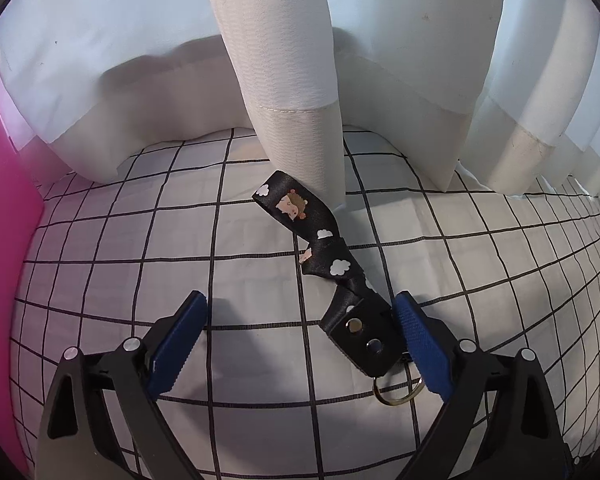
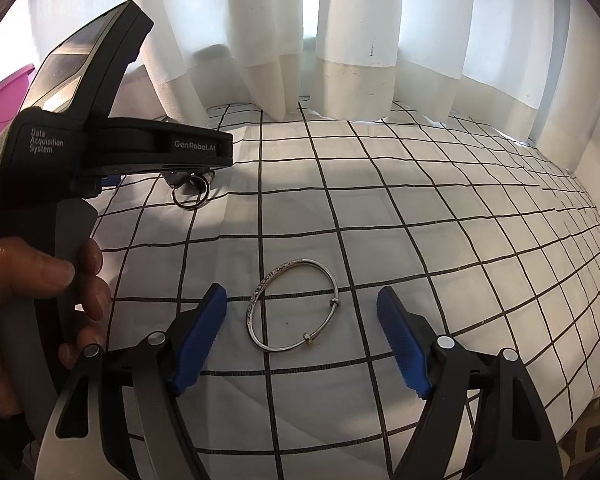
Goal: Organize jewelry
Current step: 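Close left tool on the black strap while right tool grasps the silver bangle, then carry the black strap with left tool while right tool carries the bangle over the tub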
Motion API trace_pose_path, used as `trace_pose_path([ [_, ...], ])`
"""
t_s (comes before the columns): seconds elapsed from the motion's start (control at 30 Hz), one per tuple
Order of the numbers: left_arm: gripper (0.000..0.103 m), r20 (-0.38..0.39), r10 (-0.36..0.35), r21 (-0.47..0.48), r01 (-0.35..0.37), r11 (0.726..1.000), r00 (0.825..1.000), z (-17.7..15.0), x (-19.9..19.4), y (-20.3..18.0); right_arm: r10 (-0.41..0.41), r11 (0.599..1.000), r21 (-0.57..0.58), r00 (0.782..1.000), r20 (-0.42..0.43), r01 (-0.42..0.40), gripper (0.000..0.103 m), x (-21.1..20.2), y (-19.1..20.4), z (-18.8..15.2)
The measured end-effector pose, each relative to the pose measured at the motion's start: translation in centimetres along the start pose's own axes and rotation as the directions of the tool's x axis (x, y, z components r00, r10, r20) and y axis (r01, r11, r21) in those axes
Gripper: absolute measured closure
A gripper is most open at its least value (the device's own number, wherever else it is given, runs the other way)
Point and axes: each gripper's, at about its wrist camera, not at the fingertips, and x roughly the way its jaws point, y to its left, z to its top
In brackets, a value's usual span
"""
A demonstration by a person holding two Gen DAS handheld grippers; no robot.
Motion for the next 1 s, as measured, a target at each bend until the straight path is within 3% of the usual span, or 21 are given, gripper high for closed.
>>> trace_pose_path([
  [0.03, 0.023, 0.004, -0.007, 0.006, 0.007, 1.0, 1.0, -0.2, -0.4, -0.1, 0.011, 1.0, -0.012, 1.0, 0.0, -0.011, 0.035, 0.0, 0.1, 0.1],
  [0.1, 0.045, 0.011, -0.019, 0.024, 0.019, 1.0, 1.0, -0.2, -1.1, -0.8, 0.028, 0.999, -0.042, 1.0, 0.003, -0.028, 0.055, -0.2, 0.8, 0.2],
  [0.13, 0.051, 0.015, -0.026, 0.033, 0.025, 0.999, 1.0, -0.1, -1.3, -1.1, 0.032, 0.998, -0.054, 0.999, 0.002, -0.032, 0.058, -0.2, 1.1, 0.2],
  [0.17, 0.068, 0.021, -0.028, 0.042, 0.027, 0.999, 0.999, -0.2, -1.5, -1.2, 0.028, 0.998, -0.056, 1.0, 0.003, -0.028, 0.058, -0.2, 1.2, 0.3],
  [0.2, 0.07, 0.023, -0.032, 0.045, 0.031, 0.999, 0.999, -0.4, -1.7, -1.2, 0.039, 0.998, -0.046, 0.999, 0.003, -0.038, 0.058, -0.2, 1.1, 0.3],
  [0.57, 0.072, 0.034, -0.068, 0.039, 0.067, 0.997, 0.997, -2.3, -3.3, 1.0, 0.086, 0.996, -0.029, 0.996, 0.006, -0.086, 0.058, -0.5, 0.5, 0.3],
  [1.0, 0.072, 0.075, -0.052, 0.017, 0.051, 0.999, 0.996, -1.4, -8.0, 2.8, 0.129, 0.989, -0.079, 0.99, 0.055, -0.124, 0.058, -3.8, 0.1, 2.0],
])
